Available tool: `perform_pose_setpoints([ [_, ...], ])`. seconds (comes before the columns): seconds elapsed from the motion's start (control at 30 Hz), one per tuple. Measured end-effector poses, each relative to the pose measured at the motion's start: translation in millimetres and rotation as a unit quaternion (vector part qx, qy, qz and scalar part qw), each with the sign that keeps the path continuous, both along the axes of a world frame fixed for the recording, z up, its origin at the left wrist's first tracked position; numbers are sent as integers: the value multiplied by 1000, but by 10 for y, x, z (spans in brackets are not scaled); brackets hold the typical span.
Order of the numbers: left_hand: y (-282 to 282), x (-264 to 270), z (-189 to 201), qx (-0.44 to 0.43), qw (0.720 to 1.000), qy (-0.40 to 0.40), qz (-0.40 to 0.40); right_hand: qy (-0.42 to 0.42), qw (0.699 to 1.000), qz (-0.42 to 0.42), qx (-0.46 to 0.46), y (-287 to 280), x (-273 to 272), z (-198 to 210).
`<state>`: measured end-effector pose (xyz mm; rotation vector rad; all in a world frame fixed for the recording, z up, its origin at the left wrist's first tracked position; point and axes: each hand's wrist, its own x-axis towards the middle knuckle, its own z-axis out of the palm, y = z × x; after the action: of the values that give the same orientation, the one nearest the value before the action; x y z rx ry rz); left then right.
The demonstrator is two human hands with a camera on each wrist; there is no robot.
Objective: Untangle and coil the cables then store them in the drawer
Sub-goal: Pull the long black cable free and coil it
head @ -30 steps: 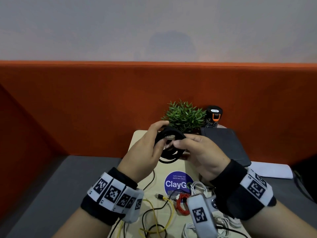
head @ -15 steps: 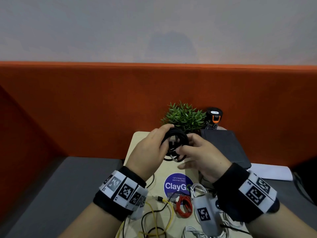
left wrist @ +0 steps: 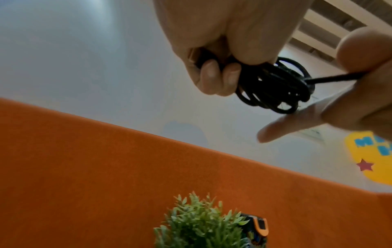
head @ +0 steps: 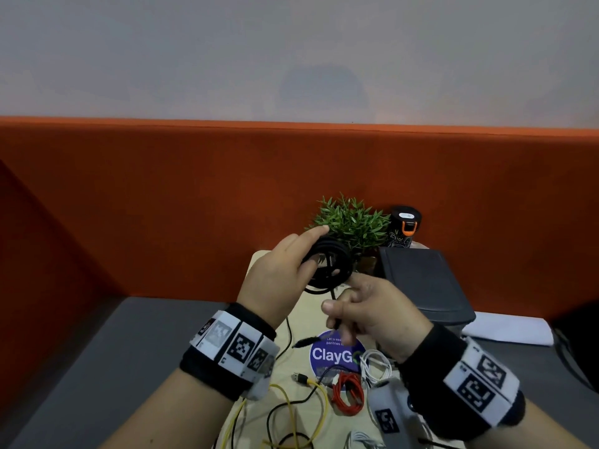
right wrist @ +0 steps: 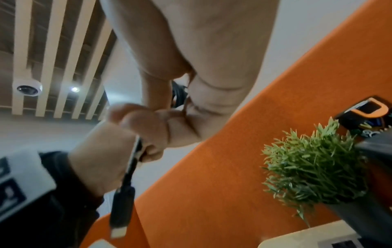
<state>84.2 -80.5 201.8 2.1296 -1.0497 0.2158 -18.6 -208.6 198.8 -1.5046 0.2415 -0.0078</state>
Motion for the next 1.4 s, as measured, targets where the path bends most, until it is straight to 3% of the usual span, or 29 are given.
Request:
perform_pose_setpoints([
  [0.3,-90,-77,-15,-126,985,114,22,-28,998,-41,-35,29,67,-101],
  [0.4,-79,-112,-9,-151,979,135,10,-45,988,-64,-134,-29,67,-65],
  [0.5,-59,-91,15,-152,977,150,3,-48,950,-114,-288,-69,77,-40],
  [0.57,-48,-84,20,-149,976,160,-6,-46,944,-134,-300,-82,78,-50],
  [0.67,-37,-84,3,-158,974,164,6,-29,971,-81,-222,-73,55,-17],
  [0.77,-27,-41,-27,-176,971,156,47,-30,977,-20,-212,2,-4,19],
  [1.0,1,117,-16,-180,968,149,91,-40,966,28,-253,105,-90,67],
  [1.17,-7,89,-18,-196,958,188,88,-29,956,59,-287,166,-61,-31],
  [1.4,-35,54,-8,-259,923,259,119,-12,925,95,-367,178,8,-78],
])
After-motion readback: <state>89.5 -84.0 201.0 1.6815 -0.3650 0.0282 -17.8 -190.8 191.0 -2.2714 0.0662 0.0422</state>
